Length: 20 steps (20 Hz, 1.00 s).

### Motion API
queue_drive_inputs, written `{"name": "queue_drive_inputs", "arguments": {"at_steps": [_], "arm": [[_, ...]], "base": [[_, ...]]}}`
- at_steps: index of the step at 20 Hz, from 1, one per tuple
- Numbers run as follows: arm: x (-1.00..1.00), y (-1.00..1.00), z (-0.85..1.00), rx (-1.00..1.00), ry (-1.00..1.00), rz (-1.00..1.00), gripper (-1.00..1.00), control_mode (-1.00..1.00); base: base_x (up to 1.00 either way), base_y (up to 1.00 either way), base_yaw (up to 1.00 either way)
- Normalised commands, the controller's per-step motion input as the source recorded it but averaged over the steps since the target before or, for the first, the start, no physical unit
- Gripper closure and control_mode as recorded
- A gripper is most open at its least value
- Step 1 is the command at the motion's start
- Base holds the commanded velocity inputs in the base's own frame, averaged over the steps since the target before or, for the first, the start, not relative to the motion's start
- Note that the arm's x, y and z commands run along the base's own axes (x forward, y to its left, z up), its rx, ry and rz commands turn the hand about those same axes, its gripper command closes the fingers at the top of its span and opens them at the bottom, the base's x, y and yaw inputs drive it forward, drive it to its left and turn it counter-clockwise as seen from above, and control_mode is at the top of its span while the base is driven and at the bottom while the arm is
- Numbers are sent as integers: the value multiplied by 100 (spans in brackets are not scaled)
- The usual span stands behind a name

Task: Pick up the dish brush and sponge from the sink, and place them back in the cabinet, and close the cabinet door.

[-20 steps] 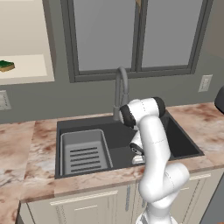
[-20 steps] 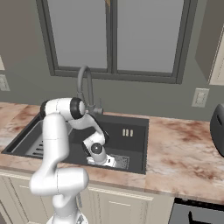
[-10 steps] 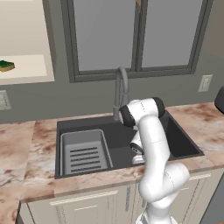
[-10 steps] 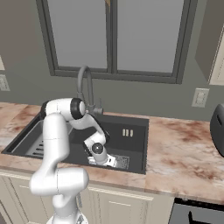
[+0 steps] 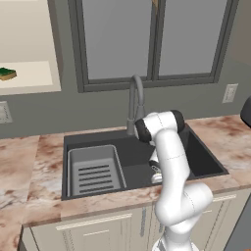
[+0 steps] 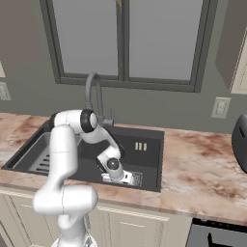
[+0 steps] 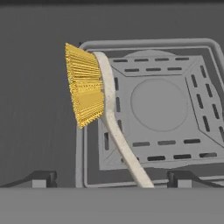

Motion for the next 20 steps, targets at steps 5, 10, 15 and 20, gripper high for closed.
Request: {"name": "queue_drive_inputs", "arguments": {"at_steps": [5, 10, 15, 20], "arm": [[0, 0, -7, 0, 2, 1, -100, -100], [0, 0, -4, 0, 3, 0, -100, -100], [0, 0, -4, 0, 2, 0, -100, -100], [0, 0, -3, 0, 0, 1, -100, -100]], "base": [[0, 0, 0], [0, 0, 0], [0, 0, 0], [0, 0, 0]]}}
